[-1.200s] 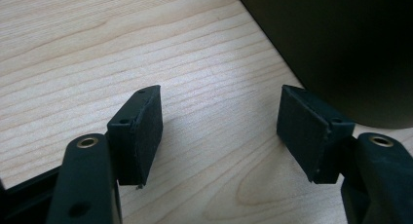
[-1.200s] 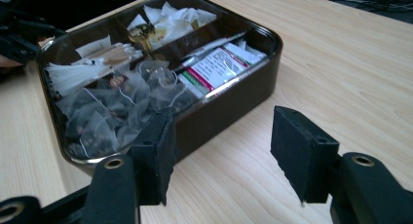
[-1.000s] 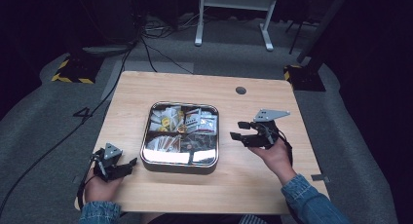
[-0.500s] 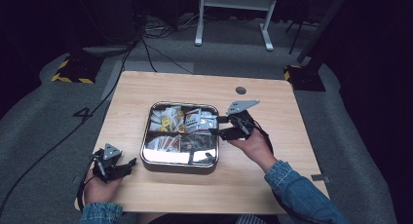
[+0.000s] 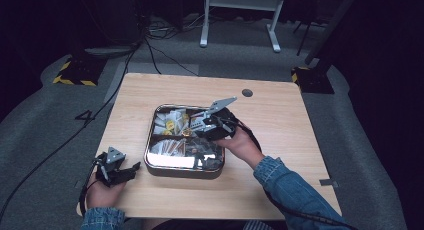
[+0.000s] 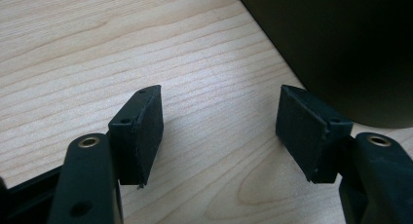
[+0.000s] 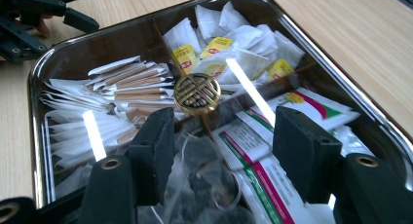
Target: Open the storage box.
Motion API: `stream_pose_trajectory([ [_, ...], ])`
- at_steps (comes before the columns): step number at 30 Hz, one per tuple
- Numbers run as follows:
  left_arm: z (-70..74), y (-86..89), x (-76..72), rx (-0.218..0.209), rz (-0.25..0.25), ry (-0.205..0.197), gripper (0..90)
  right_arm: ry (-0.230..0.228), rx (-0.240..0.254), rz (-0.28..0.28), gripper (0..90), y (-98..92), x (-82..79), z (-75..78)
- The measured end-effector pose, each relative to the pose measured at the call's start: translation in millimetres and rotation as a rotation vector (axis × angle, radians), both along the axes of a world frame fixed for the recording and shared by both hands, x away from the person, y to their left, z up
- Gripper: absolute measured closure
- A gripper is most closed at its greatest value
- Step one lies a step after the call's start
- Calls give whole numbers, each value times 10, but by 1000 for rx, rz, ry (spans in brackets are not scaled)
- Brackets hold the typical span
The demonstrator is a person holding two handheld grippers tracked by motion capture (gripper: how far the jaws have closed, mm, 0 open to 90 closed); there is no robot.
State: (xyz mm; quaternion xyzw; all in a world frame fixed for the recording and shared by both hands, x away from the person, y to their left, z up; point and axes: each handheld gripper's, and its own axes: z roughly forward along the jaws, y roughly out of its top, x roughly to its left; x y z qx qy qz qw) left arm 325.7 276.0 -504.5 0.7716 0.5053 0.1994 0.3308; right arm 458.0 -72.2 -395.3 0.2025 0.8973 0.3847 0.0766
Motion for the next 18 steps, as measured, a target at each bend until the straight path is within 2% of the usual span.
stream_pose_trajectory([
  [1, 0, 0, 0, -1, 0, 1, 348, 9, -8, 2, 413, 76, 14, -33],
  [8, 2, 2, 4, 0, -5, 4, 348, 43, -25, 17, 413, 283, 62, -168],
  [14, 2, 2, 4, 0, -5, 3, 348, 70, -35, 8, 420, 386, 105, -273],
  [18, 1, 0, 3, -1, -3, 3, 348, 77, -51, 16, 463, 453, 124, -342],
])
